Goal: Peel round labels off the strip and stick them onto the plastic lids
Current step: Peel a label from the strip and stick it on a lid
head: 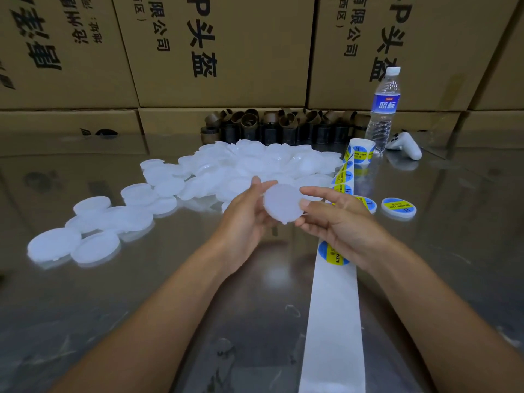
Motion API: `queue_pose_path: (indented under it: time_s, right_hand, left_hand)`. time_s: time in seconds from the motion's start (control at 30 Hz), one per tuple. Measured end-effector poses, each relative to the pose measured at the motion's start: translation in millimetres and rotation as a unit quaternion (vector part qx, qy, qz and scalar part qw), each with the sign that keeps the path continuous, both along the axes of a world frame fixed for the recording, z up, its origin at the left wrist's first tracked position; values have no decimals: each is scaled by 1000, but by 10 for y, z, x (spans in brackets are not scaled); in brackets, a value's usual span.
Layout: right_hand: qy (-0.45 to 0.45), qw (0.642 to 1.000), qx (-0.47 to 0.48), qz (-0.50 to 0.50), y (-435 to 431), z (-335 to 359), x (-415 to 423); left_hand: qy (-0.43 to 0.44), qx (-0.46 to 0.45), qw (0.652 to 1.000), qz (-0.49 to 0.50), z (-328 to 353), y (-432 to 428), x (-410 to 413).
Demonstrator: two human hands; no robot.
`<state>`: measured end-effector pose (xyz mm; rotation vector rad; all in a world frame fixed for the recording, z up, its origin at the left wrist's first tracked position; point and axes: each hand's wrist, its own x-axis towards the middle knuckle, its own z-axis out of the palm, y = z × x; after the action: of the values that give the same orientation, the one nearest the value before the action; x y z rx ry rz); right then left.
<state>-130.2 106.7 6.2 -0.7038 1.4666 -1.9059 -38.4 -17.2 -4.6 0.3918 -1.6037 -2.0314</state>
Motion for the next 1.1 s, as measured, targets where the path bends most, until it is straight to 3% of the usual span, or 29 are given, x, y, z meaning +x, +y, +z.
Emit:
queue_pose_path:
  time_s: [0.03,0.23,0.3,0.33,0.43,0.5,0.57,0.63,0.7,0.83,0.9,0.97,1.1]
  right_hand:
    - [13,1000,9,6,-9,-10,15]
    - [48,998,32,2,-27,-17,39]
    - [143,985,77,-65,-31,-39,38]
    - [224,960,113,-127,-26,-64,18]
    - [425,822,241,-293,39,-112,-51]
    - [444,753,344,-342,97,-123,-107]
    - [435,710,444,-331,140,-133,-146]
    - [419,707,490,-290,154,-140,-154]
    - [409,733,479,-259,138,-166,-164]
    - [316,839,365,-249,72,-132,-154]
    - [269,869,340,-239,74,-126,-170]
    - [288,859,351,-238,91,-140,-208]
    - [358,781,475,-189,120,-163,-208]
  left_hand:
    - [-2,33,999,-34,2,7,-3]
    - [28,-19,998,-61,-64,13,9]
    - [41,5,997,-59,-54,-15,19]
    - [47,23,997,-56,-48,-30,24]
    - [61,78,994,-54,-39,-56,37]
    - [56,86,993,-56,-41,-55,35]
    - [49,79,994,-65,-50,-44,28]
    - [43,71,994,-76,-55,-37,24]
    - [43,66,994,-82,-59,-36,22]
    - [46,64,993,-85,-67,-43,22]
    - [48,62,994,-78,-67,-49,22]
    - [51,64,994,-71,-64,-54,20]
    - [49,67,994,-69,-58,-48,23]
